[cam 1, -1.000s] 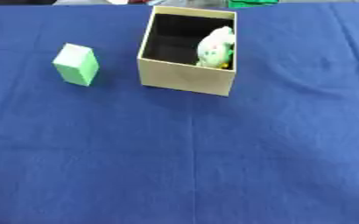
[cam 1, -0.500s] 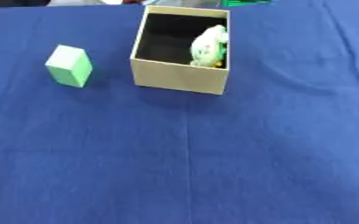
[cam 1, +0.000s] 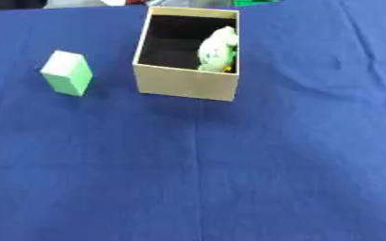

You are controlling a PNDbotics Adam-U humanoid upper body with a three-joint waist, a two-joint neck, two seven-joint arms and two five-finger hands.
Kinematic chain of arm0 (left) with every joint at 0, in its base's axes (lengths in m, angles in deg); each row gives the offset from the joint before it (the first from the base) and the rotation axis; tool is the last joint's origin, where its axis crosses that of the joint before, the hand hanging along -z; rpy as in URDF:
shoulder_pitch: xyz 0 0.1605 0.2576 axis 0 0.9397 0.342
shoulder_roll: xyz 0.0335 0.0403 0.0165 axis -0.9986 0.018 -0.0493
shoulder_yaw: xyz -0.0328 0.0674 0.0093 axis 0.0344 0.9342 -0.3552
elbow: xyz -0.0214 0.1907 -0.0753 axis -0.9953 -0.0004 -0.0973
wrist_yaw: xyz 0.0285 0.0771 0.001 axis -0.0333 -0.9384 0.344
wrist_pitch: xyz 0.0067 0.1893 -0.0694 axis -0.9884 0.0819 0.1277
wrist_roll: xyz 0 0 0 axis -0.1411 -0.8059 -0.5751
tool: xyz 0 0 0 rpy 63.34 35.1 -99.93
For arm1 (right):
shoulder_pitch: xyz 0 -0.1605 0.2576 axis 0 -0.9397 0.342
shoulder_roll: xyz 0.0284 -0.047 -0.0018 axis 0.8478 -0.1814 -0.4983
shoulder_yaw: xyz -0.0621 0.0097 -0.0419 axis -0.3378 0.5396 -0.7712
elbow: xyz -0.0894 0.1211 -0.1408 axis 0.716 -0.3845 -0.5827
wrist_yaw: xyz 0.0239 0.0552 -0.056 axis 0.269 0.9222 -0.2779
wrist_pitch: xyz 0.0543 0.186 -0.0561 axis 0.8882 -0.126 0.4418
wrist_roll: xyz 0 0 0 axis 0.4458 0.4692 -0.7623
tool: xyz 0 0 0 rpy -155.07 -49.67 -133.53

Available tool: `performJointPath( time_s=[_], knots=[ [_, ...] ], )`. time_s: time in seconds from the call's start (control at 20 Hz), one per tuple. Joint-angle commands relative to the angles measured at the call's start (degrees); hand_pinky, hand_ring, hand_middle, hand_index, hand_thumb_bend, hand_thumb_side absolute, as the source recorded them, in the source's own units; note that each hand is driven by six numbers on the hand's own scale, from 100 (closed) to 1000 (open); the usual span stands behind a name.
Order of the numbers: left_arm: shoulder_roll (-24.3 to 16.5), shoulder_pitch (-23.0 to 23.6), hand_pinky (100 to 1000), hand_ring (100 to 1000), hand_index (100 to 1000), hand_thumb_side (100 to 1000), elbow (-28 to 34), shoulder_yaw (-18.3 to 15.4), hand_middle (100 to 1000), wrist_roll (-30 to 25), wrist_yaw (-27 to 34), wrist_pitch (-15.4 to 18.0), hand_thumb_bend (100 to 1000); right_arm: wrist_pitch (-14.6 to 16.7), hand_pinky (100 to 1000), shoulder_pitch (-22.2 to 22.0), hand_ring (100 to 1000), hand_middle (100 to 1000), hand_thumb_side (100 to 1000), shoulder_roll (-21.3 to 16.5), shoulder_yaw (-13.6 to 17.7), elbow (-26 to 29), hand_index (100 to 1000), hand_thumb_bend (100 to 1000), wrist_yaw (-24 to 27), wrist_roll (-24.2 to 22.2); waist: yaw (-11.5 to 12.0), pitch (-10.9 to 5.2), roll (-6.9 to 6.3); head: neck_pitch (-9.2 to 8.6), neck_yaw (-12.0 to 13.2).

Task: Pick up objects on the table and place them in the box.

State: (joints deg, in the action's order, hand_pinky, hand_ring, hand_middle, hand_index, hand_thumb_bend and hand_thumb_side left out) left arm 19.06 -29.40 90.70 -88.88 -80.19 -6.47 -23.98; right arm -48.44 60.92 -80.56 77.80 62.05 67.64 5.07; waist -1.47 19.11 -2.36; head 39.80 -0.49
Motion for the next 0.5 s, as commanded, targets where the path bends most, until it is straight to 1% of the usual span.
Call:
performJointPath(
  time_s=[0.05,0.2,0.3,0.35,0.5],
  knots=[
    [-3.52,-2.84,835,829,909,672,-4.24,1.11,814,-3.96,-2.78,3.34,668,0.61,761,0.44,662,700,801,-0.67,1.31,0.93,821,100,0.88,0.65,-0.21,-1.16,-0.18,0.47,0.98],
    [-3.61,-5.30,841,841,915,657,-7.77,2.47,823,-7.33,-5.25,6.49,723,1.29,762,0.41,659,698,802,-0.19,1.48,0.93,819,100,1.26,0.93,-0.52,-1.11,-0.51,0.42,2.27],
    [-3.56,-6.69,849,853,923,646,-9.60,3.21,835,-9.39,-6.46,8.25,780,1.50,763,0.30,658,697,805,0.05,1.46,0.93,819,100,1.35,0.83,-0.67,-1.02,-0.69,0.30,2.88],
    [-3.50,-7.32,855,860,932,642,-10.47,3.57,844,-10.56,-6.96,8.98,813,1.54,763,0.24,657,697,806,0.19,1.48,0.93,818,100,1.37,0.80,-0.74,-0.98,-0.78,0.21,3.10],
    [-3.15,-9.02,865,870,949,635,-12.96,4.24,861,-14.02,-7.97,10.65,862,1.52,763,0.04,654,695,808,0.54,1.65,0.93,813,100,1.46,0.83,-0.88,-0.88,-1.00,-0.15,3.40]
  ],
)
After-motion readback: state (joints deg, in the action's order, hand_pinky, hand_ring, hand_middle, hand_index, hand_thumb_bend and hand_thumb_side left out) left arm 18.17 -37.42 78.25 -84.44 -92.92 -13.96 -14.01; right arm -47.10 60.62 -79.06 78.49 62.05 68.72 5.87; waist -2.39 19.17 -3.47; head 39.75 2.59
